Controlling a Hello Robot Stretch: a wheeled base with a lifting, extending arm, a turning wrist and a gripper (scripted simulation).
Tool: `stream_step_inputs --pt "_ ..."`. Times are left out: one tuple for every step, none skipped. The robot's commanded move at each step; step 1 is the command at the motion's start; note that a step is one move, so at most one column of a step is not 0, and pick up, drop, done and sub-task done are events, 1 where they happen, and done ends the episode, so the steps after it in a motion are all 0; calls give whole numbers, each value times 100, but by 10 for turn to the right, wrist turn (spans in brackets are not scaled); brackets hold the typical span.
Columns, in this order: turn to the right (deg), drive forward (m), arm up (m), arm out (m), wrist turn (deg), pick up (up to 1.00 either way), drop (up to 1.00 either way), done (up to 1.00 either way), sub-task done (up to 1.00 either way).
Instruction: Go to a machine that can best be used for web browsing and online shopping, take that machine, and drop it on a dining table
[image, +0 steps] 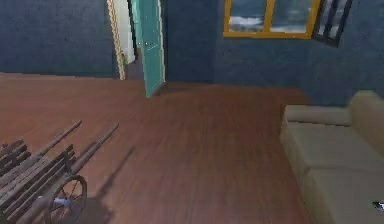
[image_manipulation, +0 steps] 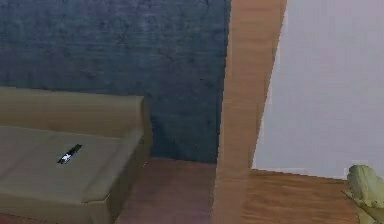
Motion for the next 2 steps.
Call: stream_step_inputs --pt "-120 0 0 0 0 0 0 0 0" --pt "0 100 0 0 0 0 0 0 0"
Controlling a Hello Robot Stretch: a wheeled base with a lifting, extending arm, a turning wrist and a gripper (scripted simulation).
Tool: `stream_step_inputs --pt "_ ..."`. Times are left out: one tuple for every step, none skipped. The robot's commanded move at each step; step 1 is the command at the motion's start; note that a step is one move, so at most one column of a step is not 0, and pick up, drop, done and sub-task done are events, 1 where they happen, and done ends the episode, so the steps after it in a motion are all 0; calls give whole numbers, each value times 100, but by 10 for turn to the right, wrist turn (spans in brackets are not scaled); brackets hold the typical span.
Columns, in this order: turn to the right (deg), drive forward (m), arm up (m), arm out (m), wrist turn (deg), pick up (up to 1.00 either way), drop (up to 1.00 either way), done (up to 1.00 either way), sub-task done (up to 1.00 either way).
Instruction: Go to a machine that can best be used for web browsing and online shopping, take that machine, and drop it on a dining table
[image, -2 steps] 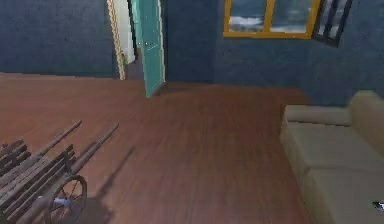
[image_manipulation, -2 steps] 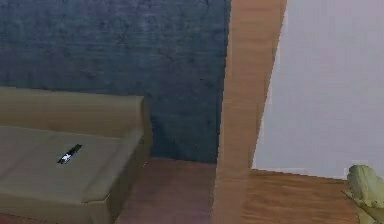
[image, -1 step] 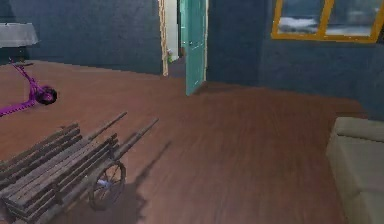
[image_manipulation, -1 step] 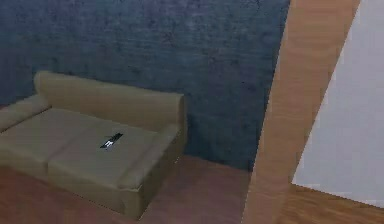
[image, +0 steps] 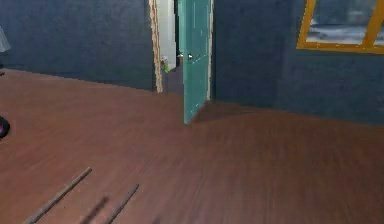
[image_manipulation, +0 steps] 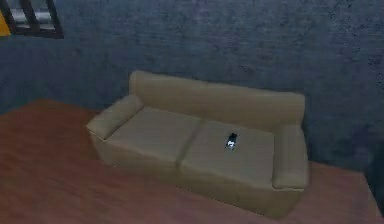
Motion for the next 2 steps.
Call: stream_step_inputs --pt "0 100 0 0 0 0 0 0 0" --pt "-30 0 0 0 0 0 0 0 0"
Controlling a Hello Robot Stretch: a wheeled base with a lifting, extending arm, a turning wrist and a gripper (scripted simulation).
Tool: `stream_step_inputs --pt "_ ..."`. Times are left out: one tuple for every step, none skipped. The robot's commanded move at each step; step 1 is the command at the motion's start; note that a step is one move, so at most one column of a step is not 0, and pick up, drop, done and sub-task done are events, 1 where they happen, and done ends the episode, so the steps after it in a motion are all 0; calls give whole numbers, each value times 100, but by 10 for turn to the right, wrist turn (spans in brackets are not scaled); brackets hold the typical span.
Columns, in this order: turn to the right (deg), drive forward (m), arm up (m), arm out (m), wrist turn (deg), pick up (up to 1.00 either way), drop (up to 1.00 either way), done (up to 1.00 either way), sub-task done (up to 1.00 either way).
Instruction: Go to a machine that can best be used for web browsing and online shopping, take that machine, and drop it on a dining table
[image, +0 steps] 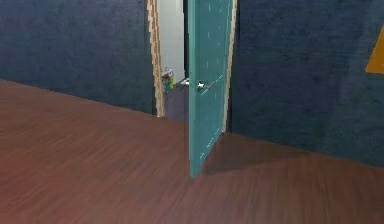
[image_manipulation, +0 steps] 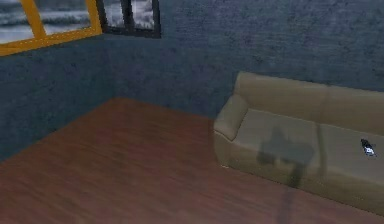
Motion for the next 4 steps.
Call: stream_step_inputs --pt "0 20 0 0 0 0 0 0 0" --pt "-150 0 0 0 0 0 0 0 0" --pt "0 100 0 0 0 0 0 0 0" --pt "-60 0 0 0 0 0 0 0 0"
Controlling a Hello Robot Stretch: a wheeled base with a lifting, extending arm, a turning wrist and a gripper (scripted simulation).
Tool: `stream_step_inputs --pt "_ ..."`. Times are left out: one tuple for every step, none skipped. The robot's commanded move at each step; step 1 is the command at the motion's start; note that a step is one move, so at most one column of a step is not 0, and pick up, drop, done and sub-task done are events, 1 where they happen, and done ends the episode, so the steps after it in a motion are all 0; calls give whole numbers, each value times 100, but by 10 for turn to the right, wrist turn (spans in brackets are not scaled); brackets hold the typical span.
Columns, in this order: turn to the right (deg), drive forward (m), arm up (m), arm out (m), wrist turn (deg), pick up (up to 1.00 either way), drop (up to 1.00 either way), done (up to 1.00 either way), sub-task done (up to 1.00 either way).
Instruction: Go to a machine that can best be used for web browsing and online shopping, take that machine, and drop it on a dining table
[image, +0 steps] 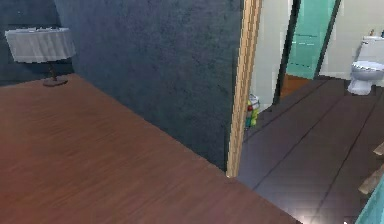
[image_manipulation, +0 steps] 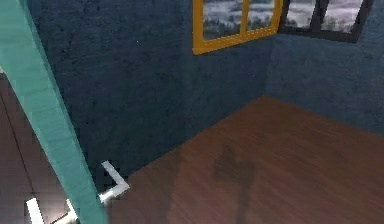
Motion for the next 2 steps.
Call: stream_step_inputs --pt "0 45 0 0 0 0 0 0 0" --pt "420 0 0 0 0 0 0 0 0"
